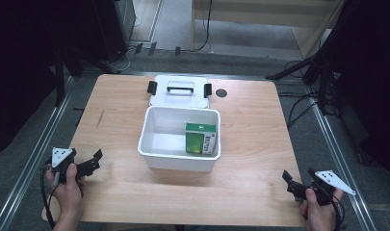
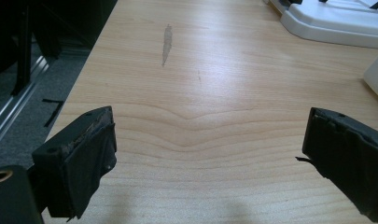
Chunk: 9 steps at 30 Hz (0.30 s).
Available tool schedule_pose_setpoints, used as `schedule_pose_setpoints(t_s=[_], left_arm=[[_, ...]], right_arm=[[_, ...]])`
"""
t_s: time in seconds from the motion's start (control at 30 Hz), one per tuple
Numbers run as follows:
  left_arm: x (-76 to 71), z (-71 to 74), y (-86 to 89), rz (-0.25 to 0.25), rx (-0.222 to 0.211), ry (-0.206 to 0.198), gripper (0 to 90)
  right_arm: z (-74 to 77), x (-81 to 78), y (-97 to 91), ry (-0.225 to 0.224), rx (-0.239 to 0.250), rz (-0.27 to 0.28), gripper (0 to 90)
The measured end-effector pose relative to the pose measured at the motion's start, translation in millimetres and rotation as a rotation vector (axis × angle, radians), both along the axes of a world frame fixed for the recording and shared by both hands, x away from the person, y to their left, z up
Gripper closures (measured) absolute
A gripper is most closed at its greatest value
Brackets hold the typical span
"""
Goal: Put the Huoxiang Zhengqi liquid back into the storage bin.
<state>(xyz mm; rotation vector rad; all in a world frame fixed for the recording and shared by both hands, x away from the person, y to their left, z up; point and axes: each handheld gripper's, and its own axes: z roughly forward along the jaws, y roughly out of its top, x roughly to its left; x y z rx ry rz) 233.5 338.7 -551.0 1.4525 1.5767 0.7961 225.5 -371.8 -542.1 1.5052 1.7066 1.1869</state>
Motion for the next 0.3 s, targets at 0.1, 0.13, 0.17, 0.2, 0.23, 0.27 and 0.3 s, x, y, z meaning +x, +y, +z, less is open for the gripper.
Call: schedule_pose_setpoints(t_s=[0.1,0.13,0.17,0.2,0.23,0.27,0.3], left_arm=[[0.1,-0.1,1.0,0.003,-0.009,0.0,3.8],[0.0,-0.2,1.1,0.003,-0.012,0.0,3.8],[0.1,-0.2,0.8,0.006,-0.01,-0.001,3.8],[0.0,-0.1,0.7,0.005,-0.008,0.0,3.8],[-0.1,-0.1,0.2,0.005,-0.006,0.001,3.8],[-0.3,0.0,-0.1,0.005,-0.005,0.001,3.8],[-0.8,0.0,-0.3,0.004,-0.007,0.001,3.8]], right_arm=[[-1.2,-1.4,2.7,0.0,-0.011,0.025,0.0],[-1.5,-0.8,2.3,0.003,-0.004,0.028,0.0],[-1.9,0.1,1.4,0.005,0.006,0.034,0.0],[-2.0,0.4,0.8,0.01,0.016,0.032,0.0],[-2.2,0.7,0.1,0.009,0.019,0.034,0.0],[-2.4,0.9,-0.2,0.009,0.026,0.038,0.0],[-2.5,0.8,-0.1,0.013,0.031,0.042,0.0]])
